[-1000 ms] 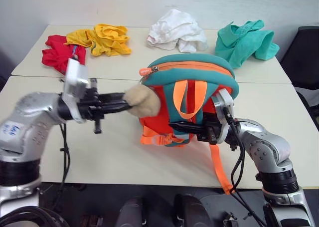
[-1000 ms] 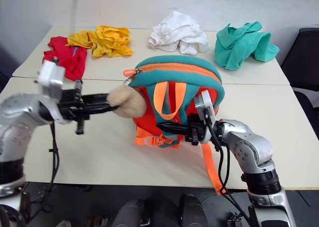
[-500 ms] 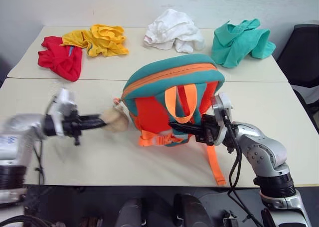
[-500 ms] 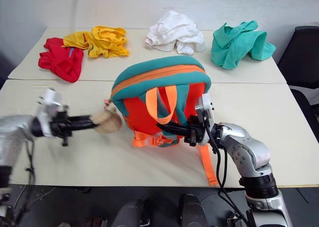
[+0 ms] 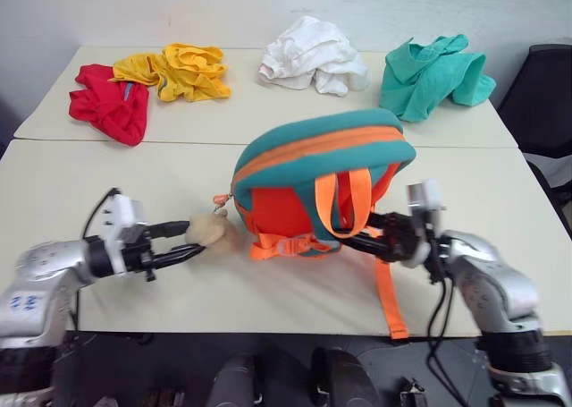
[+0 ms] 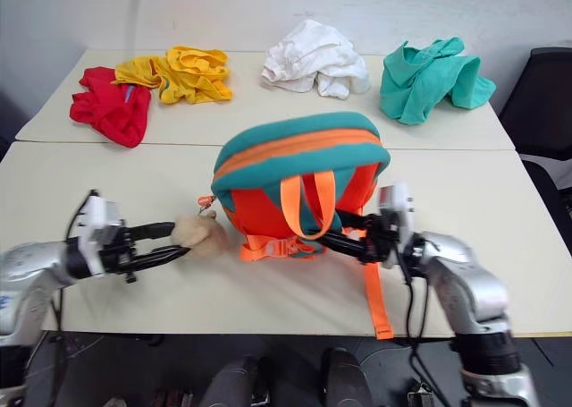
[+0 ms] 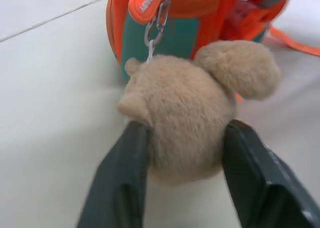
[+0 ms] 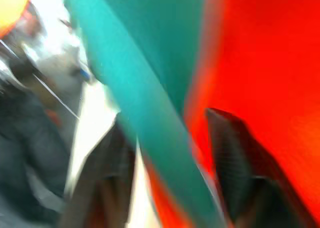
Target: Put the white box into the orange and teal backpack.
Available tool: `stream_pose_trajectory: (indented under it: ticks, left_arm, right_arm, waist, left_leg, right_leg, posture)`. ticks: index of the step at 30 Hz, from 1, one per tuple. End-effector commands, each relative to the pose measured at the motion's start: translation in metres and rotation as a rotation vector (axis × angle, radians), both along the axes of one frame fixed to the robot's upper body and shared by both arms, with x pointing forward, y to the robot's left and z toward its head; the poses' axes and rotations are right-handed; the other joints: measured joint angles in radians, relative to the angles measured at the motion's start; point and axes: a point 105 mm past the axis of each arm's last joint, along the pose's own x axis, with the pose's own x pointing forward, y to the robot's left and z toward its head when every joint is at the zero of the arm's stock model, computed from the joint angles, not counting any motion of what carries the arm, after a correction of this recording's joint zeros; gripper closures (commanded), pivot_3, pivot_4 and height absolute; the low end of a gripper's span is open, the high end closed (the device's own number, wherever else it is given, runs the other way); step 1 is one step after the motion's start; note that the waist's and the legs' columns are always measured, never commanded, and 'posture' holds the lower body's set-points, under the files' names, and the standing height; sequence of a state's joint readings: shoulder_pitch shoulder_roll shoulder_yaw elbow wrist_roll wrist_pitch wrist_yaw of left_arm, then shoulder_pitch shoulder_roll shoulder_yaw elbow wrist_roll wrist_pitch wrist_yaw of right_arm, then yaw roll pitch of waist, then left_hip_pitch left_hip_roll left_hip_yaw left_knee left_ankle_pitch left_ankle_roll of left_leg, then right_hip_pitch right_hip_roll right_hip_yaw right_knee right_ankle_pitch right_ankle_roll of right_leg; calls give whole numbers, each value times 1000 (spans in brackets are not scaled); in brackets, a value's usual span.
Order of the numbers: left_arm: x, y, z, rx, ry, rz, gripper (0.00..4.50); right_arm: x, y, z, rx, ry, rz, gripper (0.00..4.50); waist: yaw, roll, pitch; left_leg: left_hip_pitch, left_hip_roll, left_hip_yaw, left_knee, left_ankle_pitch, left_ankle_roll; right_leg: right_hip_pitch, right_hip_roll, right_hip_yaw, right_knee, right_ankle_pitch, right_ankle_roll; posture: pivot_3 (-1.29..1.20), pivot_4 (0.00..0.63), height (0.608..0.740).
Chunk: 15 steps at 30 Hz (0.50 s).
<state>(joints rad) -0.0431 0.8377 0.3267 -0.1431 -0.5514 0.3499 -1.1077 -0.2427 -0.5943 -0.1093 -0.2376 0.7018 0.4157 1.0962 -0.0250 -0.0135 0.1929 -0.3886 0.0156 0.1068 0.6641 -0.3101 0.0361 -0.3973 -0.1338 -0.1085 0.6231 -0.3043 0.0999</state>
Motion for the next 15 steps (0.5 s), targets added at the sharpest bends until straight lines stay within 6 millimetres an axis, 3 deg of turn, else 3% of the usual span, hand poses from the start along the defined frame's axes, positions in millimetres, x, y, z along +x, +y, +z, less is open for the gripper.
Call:
stream_pose_trajectory:
  ticks: [1,4,9,11,15]
  left_arm:
    - [-15,28,5,42,-1,61,943]
    - [-25,54,3,83,-6,143,11]
    - [-39,75,-4,122,-27,211,11]
    - [-36,77,-7,162,-61,239,11]
    - [-29,71,-2,187,-141,253,11]
  right_arm:
    - [-16,-30,12,-76,-39,-33,1037]
    - [-24,-70,-3,-214,-13,-107,27]
    - [-21,-132,-30,-400,-57,-219,27]
    - [-15,-143,-33,-425,-120,-254,27]
    - [-7,-136,-39,-443,-139,-225,27]
  waist:
    - [0,1,0]
    - [2,1,0]
    - [3,1,0]
    - [2,2,1]
    - [0,3,2]
  left_leg:
    - [0,0,0,0,0,0]
    - [0,0,0,-1,-1,0]
    - [2,0,0,-1,-3,1]
    - [3,0,0,-1,-3,1]
    - [3,0,0,-1,-3,0]
  right_leg:
    - [0,0,0,-1,0,0]
    - [0,0,0,-3,0,0]
    - [3,-1,-1,-5,0,0]
    - [3,-1,-1,-5,0,0]
    - [3,-1,-1,-3,0,0]
  posture:
    - [0,150,740]
    - [0,150,740]
    - [0,150,740]
    - [0,150,740]
    - [0,150,740]
